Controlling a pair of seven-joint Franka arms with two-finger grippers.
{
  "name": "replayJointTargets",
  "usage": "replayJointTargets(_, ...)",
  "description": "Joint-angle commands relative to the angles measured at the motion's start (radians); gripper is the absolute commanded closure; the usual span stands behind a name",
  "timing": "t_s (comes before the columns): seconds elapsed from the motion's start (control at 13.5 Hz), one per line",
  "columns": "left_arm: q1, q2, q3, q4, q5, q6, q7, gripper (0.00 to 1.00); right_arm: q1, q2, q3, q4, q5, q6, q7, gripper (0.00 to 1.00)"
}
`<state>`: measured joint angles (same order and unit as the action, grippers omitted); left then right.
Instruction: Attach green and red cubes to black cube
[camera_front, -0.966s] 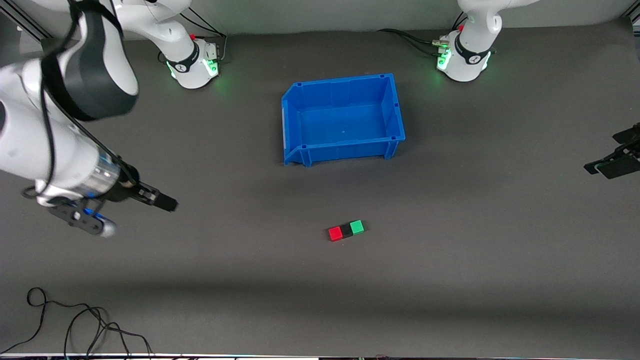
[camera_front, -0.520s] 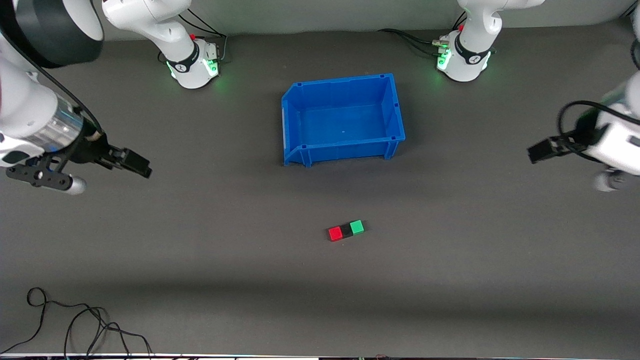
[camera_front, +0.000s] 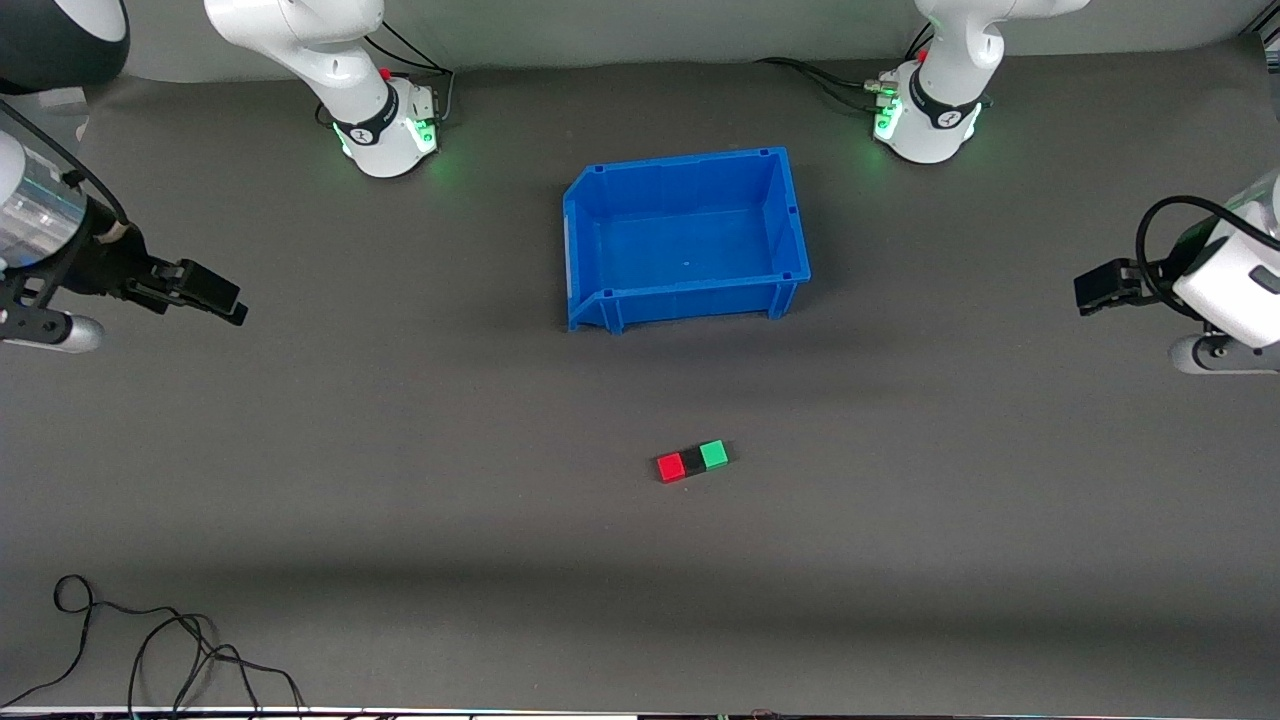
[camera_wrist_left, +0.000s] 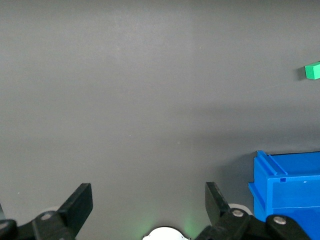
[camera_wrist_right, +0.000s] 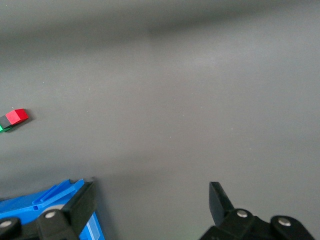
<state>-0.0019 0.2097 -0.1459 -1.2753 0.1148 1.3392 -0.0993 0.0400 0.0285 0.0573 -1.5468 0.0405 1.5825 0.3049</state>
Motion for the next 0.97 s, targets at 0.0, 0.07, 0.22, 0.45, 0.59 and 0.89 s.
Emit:
replayJointTargets(0.0,0.04,-0.188,-0.012,-0.273,-0.003,0.135,0.053,0.0,-0.023,-0.036,0.026,-0.046,-0.019,0.017,-0.018,0.0)
replayJointTargets(0.07,0.077,-0.211,-0.036,-0.301,-0.029,0.155,0.091,0.0,-0.025,-0.033,0.024,-0.045,-0.021,0.014,-0.027,0.0)
replayJointTargets(0.22,0.082,-0.208,-0.037,-0.3,-0.044,0.153,0.101,0.0,-0.026,-0.032,0.021,-0.042,-0.025,0.011,-0.091,0.0)
replayJointTargets(0.45,0.077,-0.187,-0.037,-0.285,-0.046,0.147,0.101,0.0,-0.037,-0.032,0.021,-0.041,-0.033,-0.001,-0.102,0.0)
replayJointTargets(0.59,0.08,-0.185,-0.037,-0.286,-0.046,0.146,0.102,0.0,-0.054,-0.032,0.026,-0.042,-0.05,-0.001,-0.151,0.0)
replayJointTargets(0.89,0.082,-0.181,-0.037,-0.286,-0.046,0.141,0.102,0.0,-0.052,-0.029,0.036,-0.047,-0.077,-0.009,-0.15,0.0)
